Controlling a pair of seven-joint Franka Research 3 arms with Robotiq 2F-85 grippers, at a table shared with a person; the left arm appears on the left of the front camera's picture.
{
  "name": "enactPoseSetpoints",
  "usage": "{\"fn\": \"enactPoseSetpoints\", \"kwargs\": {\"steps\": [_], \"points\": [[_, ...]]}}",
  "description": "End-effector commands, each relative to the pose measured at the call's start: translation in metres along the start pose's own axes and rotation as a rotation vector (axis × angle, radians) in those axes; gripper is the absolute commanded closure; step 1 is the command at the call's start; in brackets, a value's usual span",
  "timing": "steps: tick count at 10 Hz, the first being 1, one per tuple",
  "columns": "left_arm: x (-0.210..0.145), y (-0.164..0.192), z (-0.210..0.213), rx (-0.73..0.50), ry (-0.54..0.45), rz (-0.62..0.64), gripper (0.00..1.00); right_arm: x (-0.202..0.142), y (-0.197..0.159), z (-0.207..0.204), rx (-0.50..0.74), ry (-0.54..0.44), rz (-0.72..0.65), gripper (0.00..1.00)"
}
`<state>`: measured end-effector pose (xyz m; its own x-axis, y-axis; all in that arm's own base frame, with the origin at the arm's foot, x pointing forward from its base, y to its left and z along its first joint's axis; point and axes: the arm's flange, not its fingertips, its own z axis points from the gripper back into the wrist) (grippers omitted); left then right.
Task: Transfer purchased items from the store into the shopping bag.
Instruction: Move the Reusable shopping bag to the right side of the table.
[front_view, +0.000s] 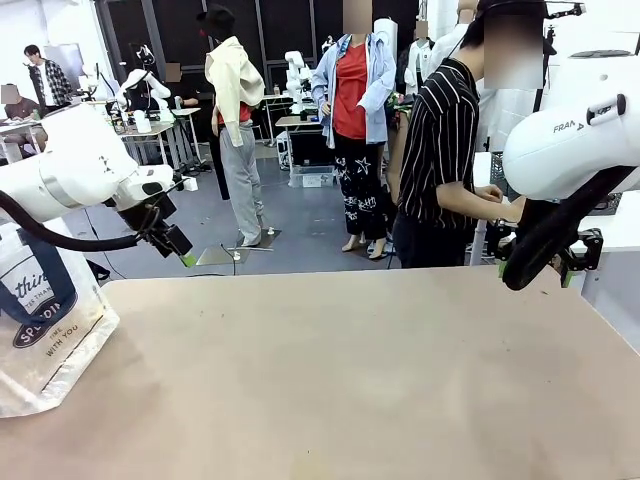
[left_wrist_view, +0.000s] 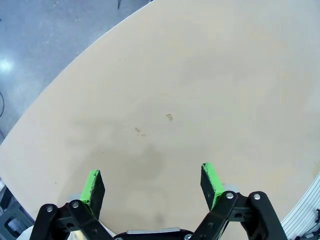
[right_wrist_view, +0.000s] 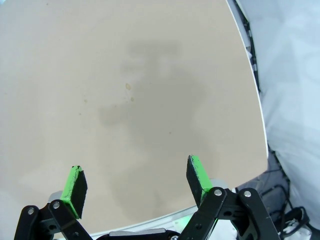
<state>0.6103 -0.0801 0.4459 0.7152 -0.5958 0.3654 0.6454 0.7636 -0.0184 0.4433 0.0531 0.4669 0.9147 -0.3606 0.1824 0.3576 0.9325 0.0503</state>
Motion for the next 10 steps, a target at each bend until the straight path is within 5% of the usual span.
{"fn": "enactPoseSetpoints", "kwargs": {"steps": [1,10], "points": [[-0.0008,0.0001,0.0034,0.006,-0.001,0.000,0.00,0.0025,-0.0003,0.0003,-0.014,0.000,0.008,0.00],[-0.0008,0.0001,0.0034,0.006,-0.001,0.000,0.00,0.0025,-0.0003,0.0003,-0.014,0.000,0.008,0.00]]}}
